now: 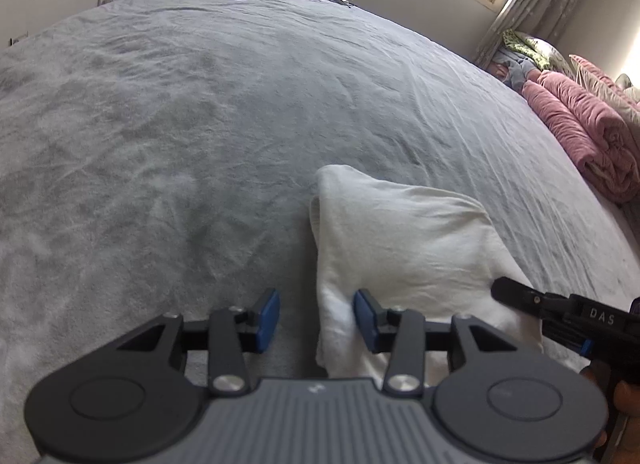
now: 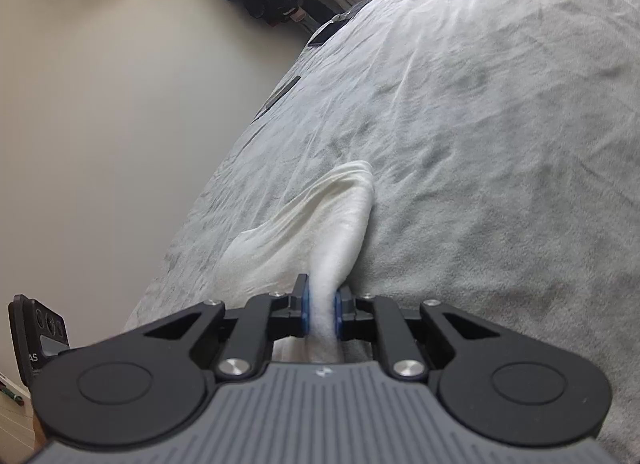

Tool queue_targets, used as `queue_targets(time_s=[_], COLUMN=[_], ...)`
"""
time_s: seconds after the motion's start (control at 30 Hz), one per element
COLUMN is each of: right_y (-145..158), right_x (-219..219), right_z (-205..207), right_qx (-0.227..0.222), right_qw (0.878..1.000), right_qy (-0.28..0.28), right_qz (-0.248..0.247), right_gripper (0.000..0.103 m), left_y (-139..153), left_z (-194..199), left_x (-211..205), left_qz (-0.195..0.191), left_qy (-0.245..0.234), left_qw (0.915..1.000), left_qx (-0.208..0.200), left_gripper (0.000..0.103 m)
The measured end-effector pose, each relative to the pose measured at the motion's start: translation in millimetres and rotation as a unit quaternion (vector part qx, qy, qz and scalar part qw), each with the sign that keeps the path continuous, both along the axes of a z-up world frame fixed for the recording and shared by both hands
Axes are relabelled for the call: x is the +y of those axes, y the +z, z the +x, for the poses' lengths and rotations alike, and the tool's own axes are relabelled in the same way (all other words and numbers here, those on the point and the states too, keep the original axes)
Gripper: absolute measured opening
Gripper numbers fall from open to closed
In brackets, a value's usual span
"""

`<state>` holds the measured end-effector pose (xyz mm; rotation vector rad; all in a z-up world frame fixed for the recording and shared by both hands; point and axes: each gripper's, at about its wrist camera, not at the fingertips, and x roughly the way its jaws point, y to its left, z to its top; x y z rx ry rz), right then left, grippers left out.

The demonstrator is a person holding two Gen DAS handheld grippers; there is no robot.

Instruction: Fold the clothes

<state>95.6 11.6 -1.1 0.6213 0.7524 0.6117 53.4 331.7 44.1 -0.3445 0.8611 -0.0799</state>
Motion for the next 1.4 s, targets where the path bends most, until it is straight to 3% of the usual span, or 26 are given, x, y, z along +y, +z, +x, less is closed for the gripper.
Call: queue_targets(time_s=[0.37,0.73,1.03,1.23,1.33,1.37,1.4], right_y=[28.1,37.6,39.8,17.3,9.1,11.2,15.1], right_x=[-59.8,-186.4,-259.7,-284.7,-295.9,-296.5,-294.9], right_z=[-28.1,-64.4,-88.4,-94.3,-94.2,-94.5,-95.7], right_qx=[-0.039,-0.011,0.007,0.015,0.035,0.032,0.022], right_qw=[0.994,0.983,0.969,0.973,0.977,0.976,0.974], right_qy=[-0.008,-0.073,-0.099,-0.1,-0.115,-0.118,-0.121], right_qz=[-0.098,-0.171,-0.227,-0.209,-0.178,-0.179,-0.191], right_gripper=[0.013,0.013,0.013,0.015,0.024,0.025,0.031], left_y=[6.1,19.3,20.6,19.0,17.5,16.9,16.3], left_z=[4.2,4.7,-14.4,-20.5,-20.4,-19.9,-19.3], left_x=[-28.5,-112.2,-216.1,-255.4,-265.5,-268.2,-270.7], left_qz=[-0.071,-0.056,-0.018,-0.044,-0.06,-0.066,-0.072], left_qy=[-0.05,-0.126,-0.185,-0.189,-0.183,-0.18,-0.178], left_qw=[0.9962,0.9903,0.9823,0.9804,0.9807,0.9807,0.9807], left_qx=[-0.01,-0.016,-0.026,-0.032,-0.036,-0.036,-0.037], left_gripper=[0.044,0.047,0.048,0.052,0.054,0.054,0.054])
